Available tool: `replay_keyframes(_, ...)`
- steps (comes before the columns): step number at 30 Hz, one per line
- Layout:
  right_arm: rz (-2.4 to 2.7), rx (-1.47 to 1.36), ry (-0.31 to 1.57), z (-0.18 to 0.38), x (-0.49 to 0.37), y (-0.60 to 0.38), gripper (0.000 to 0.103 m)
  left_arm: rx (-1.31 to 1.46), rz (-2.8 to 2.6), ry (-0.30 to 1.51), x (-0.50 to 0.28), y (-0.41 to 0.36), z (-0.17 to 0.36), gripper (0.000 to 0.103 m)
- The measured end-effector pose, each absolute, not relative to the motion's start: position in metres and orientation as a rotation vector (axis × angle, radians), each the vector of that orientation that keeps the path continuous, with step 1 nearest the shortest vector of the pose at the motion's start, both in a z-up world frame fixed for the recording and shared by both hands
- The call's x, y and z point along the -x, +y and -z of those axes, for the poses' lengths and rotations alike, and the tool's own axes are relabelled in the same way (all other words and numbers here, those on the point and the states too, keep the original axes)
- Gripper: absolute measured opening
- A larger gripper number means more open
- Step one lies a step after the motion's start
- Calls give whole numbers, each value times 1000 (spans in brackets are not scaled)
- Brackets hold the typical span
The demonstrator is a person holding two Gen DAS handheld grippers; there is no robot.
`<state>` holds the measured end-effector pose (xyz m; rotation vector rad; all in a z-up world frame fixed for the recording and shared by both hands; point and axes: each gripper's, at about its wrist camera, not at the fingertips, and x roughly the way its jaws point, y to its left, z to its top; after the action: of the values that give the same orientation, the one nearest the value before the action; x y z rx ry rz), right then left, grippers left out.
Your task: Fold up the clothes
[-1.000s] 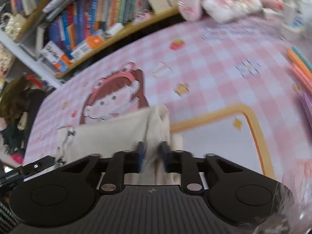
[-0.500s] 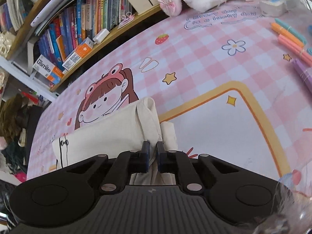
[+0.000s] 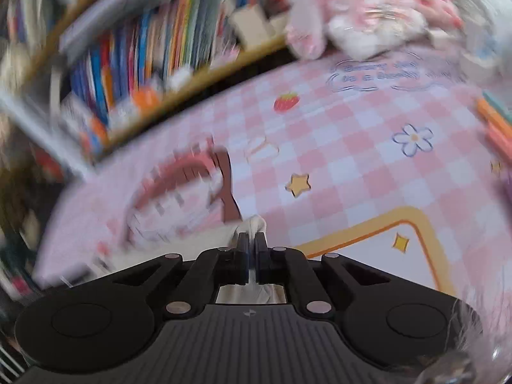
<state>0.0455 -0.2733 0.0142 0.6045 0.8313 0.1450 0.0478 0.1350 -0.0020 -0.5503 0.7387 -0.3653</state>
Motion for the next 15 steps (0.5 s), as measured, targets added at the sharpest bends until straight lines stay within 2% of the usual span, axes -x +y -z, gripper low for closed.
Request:
replay_keyframes(3, -64, -798, 833, 3, -37, -294, 4, 607, 346, 773, -49, 139, 16, 3)
replay_keyframes(7, -33, -828, 902, 28, -48, -291, 4, 655, 343, 787, -55, 141, 24, 4)
replay_keyframes(8, -41, -819, 904, 27, -48, -291, 4, 659, 339, 790, -55, 142, 22, 9)
replay_keyframes(10, -60, -781, 899, 18, -46, -291, 13, 664, 328, 793, -53, 146, 17, 13)
replay_keyframes(11, -65, -754, 892, 11, -43, -292, 16, 653, 321, 792, -49, 147, 13, 23)
replay_keyframes(12, -77, -724, 890, 4, -39, -293, 25, 641, 316, 791, -45, 149, 8, 36)
replay_keyframes(13, -94, -689, 892, -3, -33, -292, 35, 625, 316, 788, -38, 150, 4, 39)
replay_keyframes(15, -131, -626, 900, -15, -19, -289, 38, 618, 325, 801, -23, 150, 2, 43)
